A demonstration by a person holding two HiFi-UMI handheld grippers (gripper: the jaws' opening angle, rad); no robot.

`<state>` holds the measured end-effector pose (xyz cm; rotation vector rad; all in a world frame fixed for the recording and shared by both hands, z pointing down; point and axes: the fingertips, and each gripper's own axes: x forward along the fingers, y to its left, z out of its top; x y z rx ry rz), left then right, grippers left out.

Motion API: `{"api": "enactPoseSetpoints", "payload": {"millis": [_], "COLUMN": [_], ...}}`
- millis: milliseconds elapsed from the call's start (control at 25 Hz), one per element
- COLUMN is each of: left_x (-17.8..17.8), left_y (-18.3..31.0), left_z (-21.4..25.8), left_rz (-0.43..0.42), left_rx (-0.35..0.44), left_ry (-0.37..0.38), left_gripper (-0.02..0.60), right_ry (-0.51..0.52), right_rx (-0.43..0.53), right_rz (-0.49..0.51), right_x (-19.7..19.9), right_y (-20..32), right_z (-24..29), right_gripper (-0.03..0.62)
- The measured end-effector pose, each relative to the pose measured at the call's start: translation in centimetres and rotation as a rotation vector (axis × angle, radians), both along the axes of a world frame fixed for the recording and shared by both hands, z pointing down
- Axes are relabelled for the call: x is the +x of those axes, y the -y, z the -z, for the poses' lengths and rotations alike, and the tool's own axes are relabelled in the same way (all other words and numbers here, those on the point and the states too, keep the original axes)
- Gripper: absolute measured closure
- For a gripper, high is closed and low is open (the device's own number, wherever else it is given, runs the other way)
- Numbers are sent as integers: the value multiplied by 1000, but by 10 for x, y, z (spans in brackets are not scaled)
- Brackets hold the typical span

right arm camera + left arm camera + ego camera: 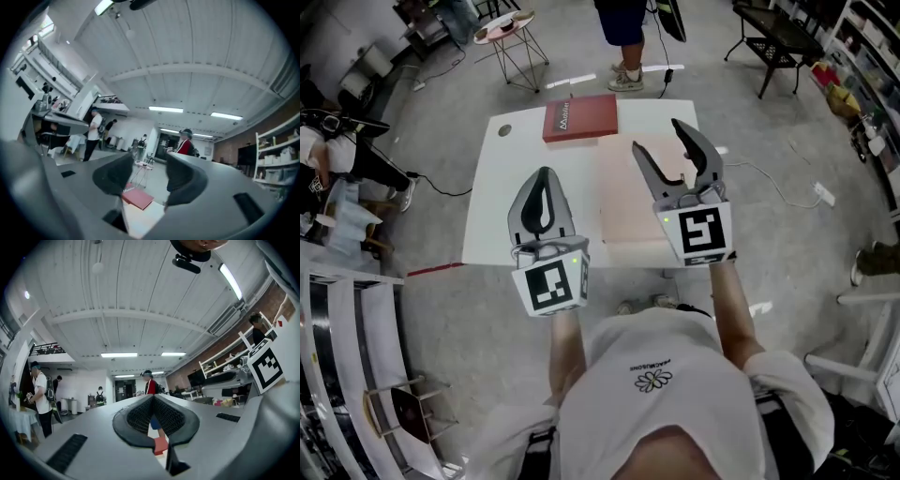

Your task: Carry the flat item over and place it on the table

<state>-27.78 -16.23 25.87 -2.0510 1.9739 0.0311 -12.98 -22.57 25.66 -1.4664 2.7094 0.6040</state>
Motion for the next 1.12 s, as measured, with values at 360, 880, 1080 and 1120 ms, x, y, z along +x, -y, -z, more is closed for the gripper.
{"api": "enactPoseSetpoints", "payload": {"millis": [360,880,1080,1120], "left_x": [8,15,15,14], "left_y": [-3,3,2,1], "left_z": [10,3,2,1], "left_rz": [-13,-19,-17,-17], "left_rx": [23,10,7,6], "left_ry": [10,12,9,8], "left_gripper": [566,566,566,566], "right_ry": [144,82,80,78], "right_rx": [-27,-70,-68,-69], "right_rz": [-178,-203,-206,-208], "right_x": [43,48,50,51], "right_y": [-7,-6,-7,-8], "right_z": [-4,-24,-24,-24], "right_gripper": [583,583,583,583]}}
